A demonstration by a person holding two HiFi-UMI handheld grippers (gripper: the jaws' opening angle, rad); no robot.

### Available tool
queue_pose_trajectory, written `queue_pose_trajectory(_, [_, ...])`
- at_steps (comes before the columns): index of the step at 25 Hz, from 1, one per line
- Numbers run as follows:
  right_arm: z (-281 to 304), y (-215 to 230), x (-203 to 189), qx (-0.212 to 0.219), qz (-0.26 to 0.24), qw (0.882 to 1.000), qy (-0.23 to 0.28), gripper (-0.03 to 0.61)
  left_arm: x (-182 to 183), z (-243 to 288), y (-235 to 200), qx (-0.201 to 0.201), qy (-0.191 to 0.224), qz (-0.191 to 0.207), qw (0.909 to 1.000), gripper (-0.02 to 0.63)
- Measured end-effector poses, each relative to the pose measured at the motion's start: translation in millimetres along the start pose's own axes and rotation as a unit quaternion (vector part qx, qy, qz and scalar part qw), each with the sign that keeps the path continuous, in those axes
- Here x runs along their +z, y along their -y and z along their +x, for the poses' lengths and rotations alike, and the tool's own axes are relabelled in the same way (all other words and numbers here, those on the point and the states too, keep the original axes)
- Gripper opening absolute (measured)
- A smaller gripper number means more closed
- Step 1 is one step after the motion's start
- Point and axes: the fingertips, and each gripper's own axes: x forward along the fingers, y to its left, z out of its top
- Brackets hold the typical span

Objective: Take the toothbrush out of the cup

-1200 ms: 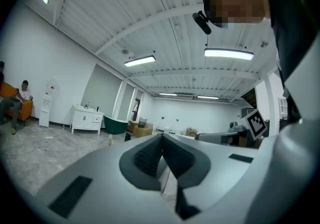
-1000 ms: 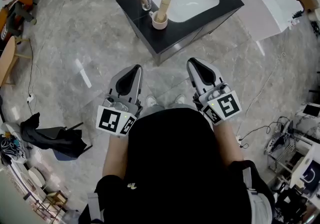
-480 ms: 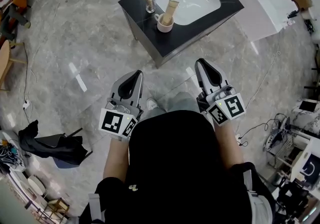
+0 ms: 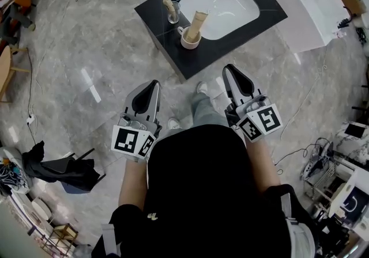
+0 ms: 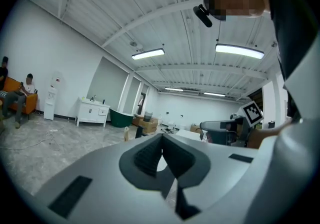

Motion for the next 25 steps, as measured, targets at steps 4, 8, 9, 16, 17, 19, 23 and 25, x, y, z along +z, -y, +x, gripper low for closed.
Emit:
queue_pose_trajectory(4, [35,25,7,0.034,0.0,0.999,-0.01,0.049,4,40,-9,0.024,-0.004,-0.002,0.9997,0.023])
queue_pose_trajectory(8, [65,51,12,0.066,0.006,0.998,-0.022,0.048,6,79,-12,0.045,-0.013,0.002,0.9989,0.023])
queue_pose_trajectory(9, [71,58,14,0.073,0.008,0.997,-0.023,0.048,7,89,-14,0.051,-0.015,0.003,0.9986,0.023])
queue_pose_trajectory(16, [105,105,23,0.113,0.031,0.993,-0.03,0.049,7,137,-21,0.096,-0.026,-0.003,0.995,0.023])
queue_pose_trajectory(17, [109,111,24,0.119,0.031,0.992,-0.031,0.049,8,142,-21,0.102,-0.027,-0.006,0.9944,0.023])
queue_pose_trajectory(19, [116,121,26,0.129,0.033,0.991,-0.034,0.049,10,151,-22,0.113,-0.026,-0.013,0.9932,0.023])
queue_pose_trajectory(23, [129,138,26,0.143,0.042,0.988,-0.038,0.049,12,163,-27,0.141,-0.029,-0.009,0.9895,0.023])
queue_pose_trajectory(25, [133,143,24,0.148,0.046,0.987,-0.042,0.049,11,165,-32,0.157,-0.035,-0.009,0.987,0.023])
